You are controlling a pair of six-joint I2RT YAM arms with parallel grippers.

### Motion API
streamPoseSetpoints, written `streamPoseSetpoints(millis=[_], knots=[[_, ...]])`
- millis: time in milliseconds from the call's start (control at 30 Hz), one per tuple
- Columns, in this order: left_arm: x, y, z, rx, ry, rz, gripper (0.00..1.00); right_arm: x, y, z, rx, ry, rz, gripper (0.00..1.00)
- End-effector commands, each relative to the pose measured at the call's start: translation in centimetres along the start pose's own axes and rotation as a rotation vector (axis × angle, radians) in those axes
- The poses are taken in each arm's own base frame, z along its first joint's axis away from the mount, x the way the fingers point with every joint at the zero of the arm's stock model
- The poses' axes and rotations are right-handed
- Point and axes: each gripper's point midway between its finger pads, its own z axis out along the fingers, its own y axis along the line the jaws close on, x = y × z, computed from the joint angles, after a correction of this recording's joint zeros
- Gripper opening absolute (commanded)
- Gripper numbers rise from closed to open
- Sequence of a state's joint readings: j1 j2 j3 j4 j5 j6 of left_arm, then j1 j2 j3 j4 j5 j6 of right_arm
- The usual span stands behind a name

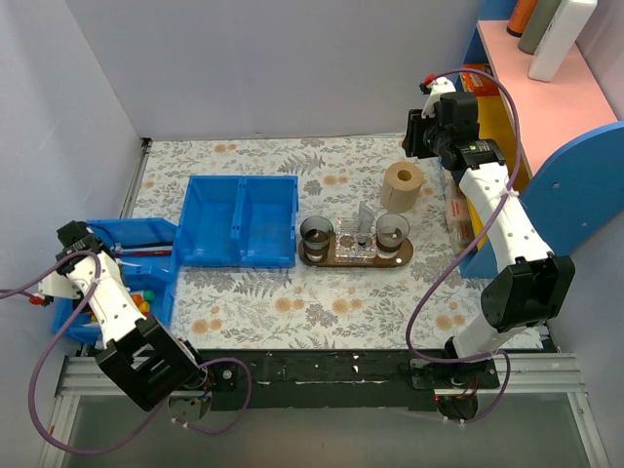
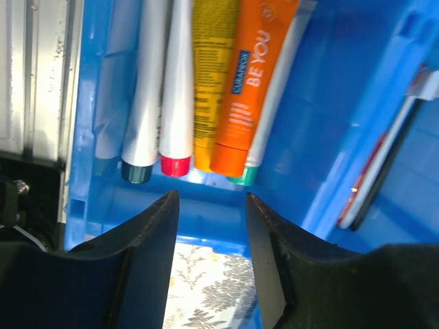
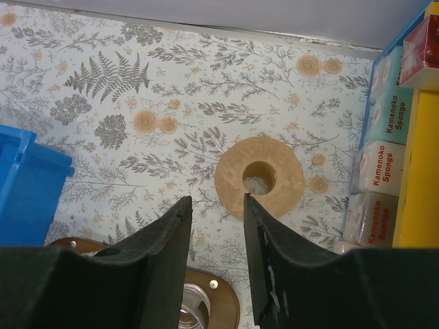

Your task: Prepare toiletry sets of a toothbrush and toothpaste on the tray

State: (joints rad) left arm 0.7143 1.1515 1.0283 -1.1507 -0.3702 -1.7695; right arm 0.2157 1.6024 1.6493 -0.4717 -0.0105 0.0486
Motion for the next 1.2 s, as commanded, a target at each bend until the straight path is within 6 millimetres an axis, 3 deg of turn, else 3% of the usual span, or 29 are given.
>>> streamPoseSetpoints(millis=[0, 167, 333, 467, 800, 1167], knots=[[1.3, 1.7, 1.5, -0.062, 0.026, 0.034, 0.42, -3.0, 0.1, -1.6, -0.004, -0.086, 0.000, 0.43], [0.9, 1.2, 2.2, -0.054, 0.002, 0.063, 0.40, -2.8, -0.4, -1.7, 0.008, -0.080, -0.004, 0.43], [2.3, 1.4, 3.4, -0.074, 0.053, 0.074, 0.38, -2.4, -0.8, -1.4, 0.015, -0.072, 0.006, 0.42], [2.8, 2.0, 4.3, -0.088, 0.055, 0.087, 0.30, -2.4, -0.9, -1.4, 0.018, -0.072, 0.004, 0.42], [3.9, 3.1, 6.2, -0.119, 0.065, 0.121, 0.31, -2.5, -1.5, -1.0, 0.024, -0.070, 0.012, 0.42], [3.5, -1.4, 6.8, 0.112, 0.028, 0.080, 0.37, -2.7, -2.0, -0.9, 0.039, -0.067, 0.011, 0.42]])
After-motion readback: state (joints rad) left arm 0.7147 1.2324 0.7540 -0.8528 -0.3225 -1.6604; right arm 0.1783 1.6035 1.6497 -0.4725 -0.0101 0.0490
